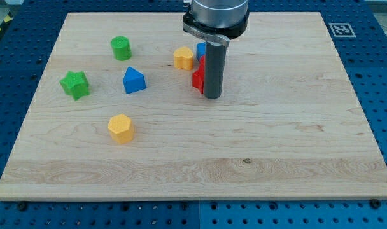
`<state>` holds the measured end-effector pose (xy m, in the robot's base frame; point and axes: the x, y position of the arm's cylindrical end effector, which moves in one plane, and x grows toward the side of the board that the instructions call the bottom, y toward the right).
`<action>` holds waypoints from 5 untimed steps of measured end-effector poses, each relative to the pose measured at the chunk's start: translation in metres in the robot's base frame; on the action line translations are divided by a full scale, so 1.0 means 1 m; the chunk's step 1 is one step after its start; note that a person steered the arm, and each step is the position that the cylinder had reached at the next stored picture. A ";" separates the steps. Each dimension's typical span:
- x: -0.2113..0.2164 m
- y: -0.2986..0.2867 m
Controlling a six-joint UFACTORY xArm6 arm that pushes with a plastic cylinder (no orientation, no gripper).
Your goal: Push the blue triangle to the right of the green circle
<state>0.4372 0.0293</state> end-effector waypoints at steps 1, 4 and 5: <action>0.000 -0.001; 0.023 -0.001; 0.024 -0.019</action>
<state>0.4608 0.0101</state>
